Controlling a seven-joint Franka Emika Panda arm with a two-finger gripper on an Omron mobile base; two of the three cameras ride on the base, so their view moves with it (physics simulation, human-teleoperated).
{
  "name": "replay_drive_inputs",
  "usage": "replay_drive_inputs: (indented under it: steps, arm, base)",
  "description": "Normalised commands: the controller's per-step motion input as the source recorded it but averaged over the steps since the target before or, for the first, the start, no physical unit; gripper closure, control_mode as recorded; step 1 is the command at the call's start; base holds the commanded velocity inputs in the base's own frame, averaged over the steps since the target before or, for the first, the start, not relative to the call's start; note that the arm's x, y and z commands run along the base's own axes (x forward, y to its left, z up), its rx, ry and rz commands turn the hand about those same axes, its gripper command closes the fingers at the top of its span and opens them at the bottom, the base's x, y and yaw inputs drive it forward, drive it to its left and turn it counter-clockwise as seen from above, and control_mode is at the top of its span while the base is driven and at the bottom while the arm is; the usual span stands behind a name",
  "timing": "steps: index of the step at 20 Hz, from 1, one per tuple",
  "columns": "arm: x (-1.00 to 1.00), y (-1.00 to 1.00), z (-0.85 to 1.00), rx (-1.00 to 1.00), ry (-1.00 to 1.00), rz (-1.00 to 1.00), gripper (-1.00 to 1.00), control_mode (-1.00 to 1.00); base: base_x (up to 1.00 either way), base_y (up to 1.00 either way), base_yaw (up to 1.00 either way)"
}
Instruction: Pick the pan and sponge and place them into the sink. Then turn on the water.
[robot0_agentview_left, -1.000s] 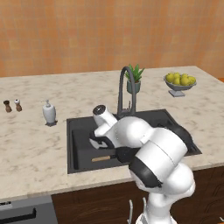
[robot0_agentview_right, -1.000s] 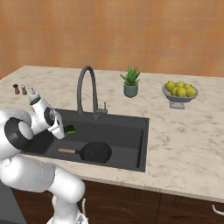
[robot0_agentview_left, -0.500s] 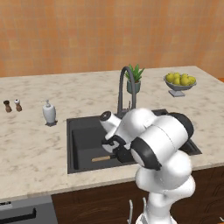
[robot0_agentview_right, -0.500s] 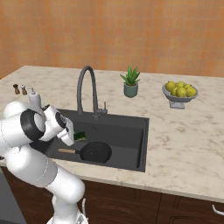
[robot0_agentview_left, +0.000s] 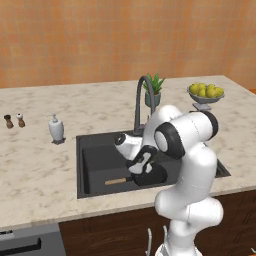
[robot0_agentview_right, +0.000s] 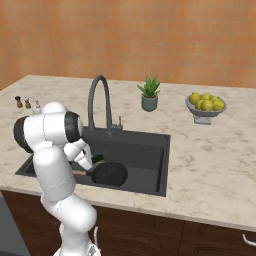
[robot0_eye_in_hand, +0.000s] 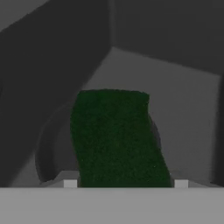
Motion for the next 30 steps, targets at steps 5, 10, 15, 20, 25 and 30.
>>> replay_drive_inputs:
  steps: [5, 10, 15, 20, 25, 30]
  arm:
    - [0.18, 0.09, -0.57, -0.12, 0.01, -0.07, 1.0, -1.0]
    - [0.0, 0.03, -0.67, -0.12, 0.0, -0.06, 1.0, -1.0]
    - [-0.08, 0.0, -0.72, -0.12, 0.0, -0.04, 1.0, -1.0]
    - [-0.22, 0.03, -0.81, -0.14, 0.0, 0.0, 1.0, -1.0]
    - [-0.21, 0.02, -0.47, -0.06, -0.04, 0.0, 1.0, -1.0]
    - [-0.25, 0.02, -0.01, 0.01, -0.18, 0.0, -1.0, -1.0]
  base:
    - [0.0, 0.0, 0.0]
    - [0.0, 0.0, 0.0]
    - [0.0, 0.0, 0.0]
    - [0.0, 0.0, 0.0]
    - [0.0, 0.0, 0.0]
    - [0.0, 0.0, 0.0]
